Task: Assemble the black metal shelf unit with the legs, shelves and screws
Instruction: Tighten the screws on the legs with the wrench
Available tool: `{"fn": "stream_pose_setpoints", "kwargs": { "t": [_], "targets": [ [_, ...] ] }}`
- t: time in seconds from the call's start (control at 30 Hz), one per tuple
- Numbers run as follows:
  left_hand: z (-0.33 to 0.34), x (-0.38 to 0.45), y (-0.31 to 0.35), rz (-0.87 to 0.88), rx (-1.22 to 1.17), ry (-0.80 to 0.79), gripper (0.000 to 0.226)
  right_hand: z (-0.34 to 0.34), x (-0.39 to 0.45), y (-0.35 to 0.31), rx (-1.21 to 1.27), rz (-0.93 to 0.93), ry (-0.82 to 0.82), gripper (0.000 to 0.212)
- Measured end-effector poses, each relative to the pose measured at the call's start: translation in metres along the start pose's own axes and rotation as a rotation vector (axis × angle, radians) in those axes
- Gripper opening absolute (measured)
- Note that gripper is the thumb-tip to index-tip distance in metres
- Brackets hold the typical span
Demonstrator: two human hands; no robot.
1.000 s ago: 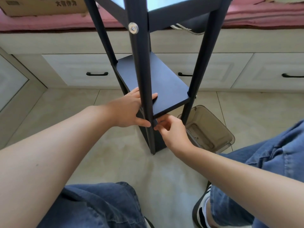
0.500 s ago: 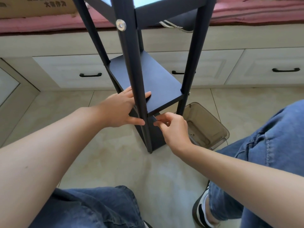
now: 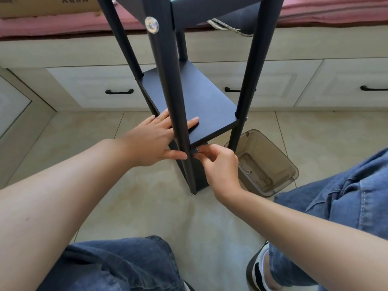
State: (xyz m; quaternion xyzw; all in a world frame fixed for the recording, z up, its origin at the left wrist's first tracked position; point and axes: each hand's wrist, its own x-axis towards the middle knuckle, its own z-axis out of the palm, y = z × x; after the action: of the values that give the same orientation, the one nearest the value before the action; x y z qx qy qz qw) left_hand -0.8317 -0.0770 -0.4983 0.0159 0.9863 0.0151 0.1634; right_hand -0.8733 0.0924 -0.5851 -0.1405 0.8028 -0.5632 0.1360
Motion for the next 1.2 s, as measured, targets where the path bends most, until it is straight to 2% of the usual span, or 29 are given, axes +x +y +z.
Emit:
{"fn": "stream_pose_setpoints", "kwargs": {
  "t": [0.2, 1.0, 1.2],
  "targets": [
    [0.0, 0.0, 0.0, 0.02, 0.007, 0.009, 0.083, 0.006, 0.004, 0.001, 0.013, -0.002, 0.038, 0.011],
    [-0.004, 0.003, 0.003, -0.002, -0.053, -0.042, 0.083, 0.005, 0.0, 0.012, 0.075, 0.144, -0.003, 0.009],
    [-0.009, 0.002, 0.007, -0.02, -0.077, -0.069, 0.089, 0.001, -0.009, 0.008, 0.09, 0.094, -0.021, 0.029]
  ]
}}
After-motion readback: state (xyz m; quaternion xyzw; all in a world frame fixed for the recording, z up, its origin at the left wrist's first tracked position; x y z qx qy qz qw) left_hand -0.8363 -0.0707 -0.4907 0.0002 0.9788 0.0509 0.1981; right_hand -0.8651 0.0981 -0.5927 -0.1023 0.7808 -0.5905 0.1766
